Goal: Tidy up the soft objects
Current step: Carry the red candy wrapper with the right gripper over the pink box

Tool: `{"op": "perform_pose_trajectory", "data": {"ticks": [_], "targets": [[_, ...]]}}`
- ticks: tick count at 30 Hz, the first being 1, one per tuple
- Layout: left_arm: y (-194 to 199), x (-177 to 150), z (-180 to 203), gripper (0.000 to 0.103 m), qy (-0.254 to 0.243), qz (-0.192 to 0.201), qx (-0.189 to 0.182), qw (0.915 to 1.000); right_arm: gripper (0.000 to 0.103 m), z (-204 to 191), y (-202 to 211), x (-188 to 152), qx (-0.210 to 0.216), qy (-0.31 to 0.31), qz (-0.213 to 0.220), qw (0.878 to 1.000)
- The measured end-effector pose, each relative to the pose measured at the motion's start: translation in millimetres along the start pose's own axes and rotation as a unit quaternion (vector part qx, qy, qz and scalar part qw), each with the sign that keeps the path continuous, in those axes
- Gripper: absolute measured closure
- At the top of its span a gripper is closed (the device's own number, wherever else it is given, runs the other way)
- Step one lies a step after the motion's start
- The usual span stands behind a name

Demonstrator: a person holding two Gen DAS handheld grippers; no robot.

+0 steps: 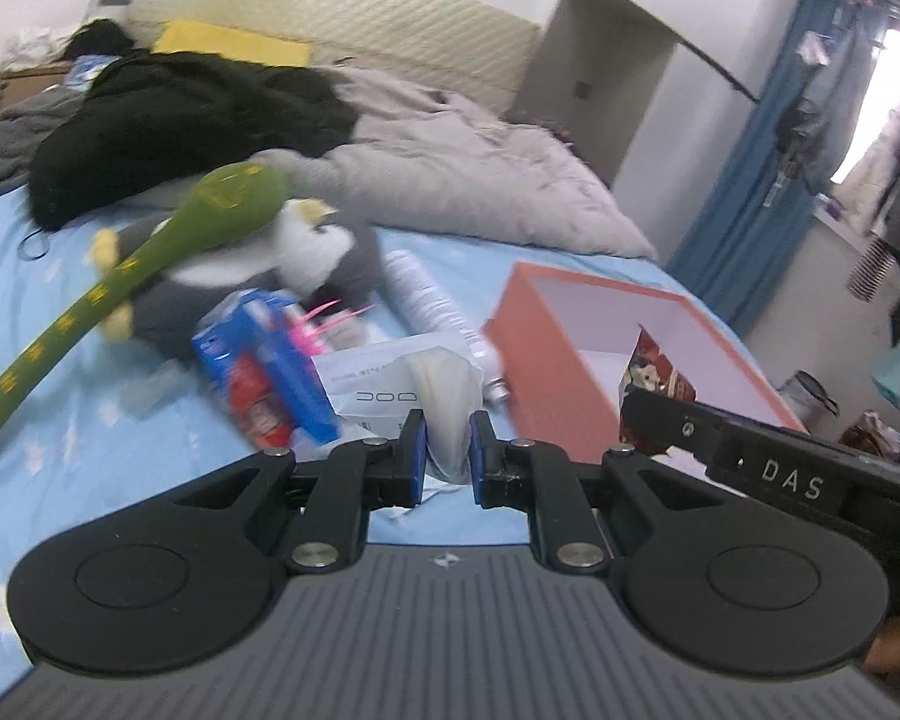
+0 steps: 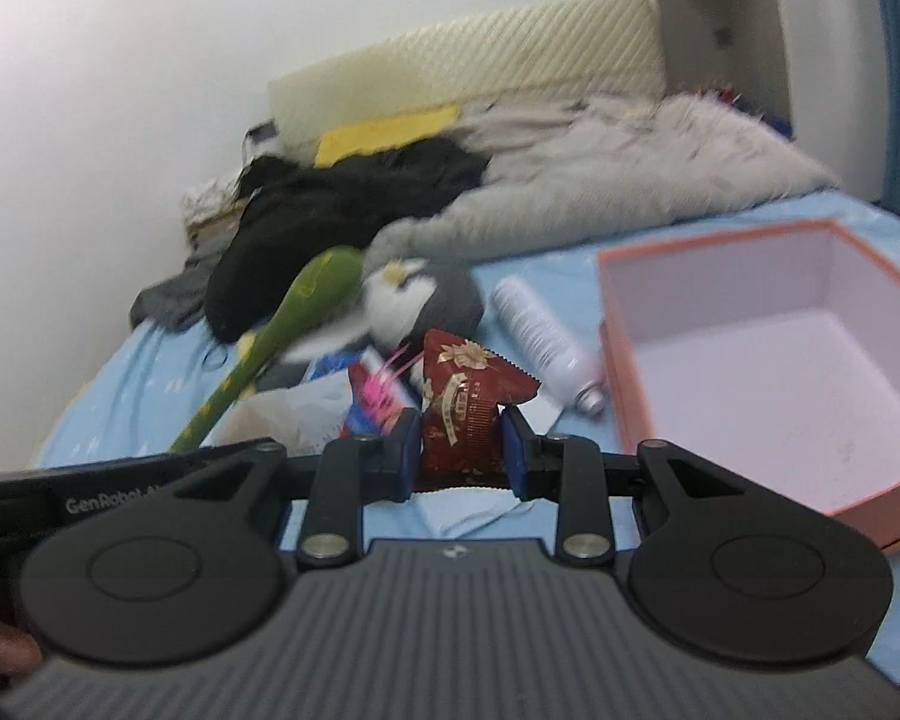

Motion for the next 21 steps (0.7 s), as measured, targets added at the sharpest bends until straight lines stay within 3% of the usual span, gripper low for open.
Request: {"op": "perform_pose_trajectory", "data": {"ticks": [8, 15, 18, 21], "targets": [[3, 15, 41, 0.086, -0.032, 0.006, -0.039, 0.9987, 0.07, 14, 36, 19, -0.044, 0.013, 0.043, 0.998], [-8, 31, 88, 0.086, -0.067, 0.019, -0.074, 0.9949, 0.07, 39, 68, 23, -0.083, 0.017, 0.056, 0.995], [-28, 39, 113, 0.086, -0.077, -0.004, -0.113, 0.9906, 0.07, 54, 75, 23, -0.1, 0.014, 0.056, 0.993], [-51, 44, 138, 0.086, -0.096, -0.022, -0.129, 0.9868, 0.07, 75, 79, 24, -0.127, -0.002, 0.054, 0.99]]}}
Point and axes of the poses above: each gripper's, at about its wrist camera, not at the fingertips, and y roughly against the way its jaws point, z to its right, x to its top, the point moved 1 cm from there along -y, roughly the way its jaws point, and after that the axes turned 8 degrees about x, right-handed, at the moved point
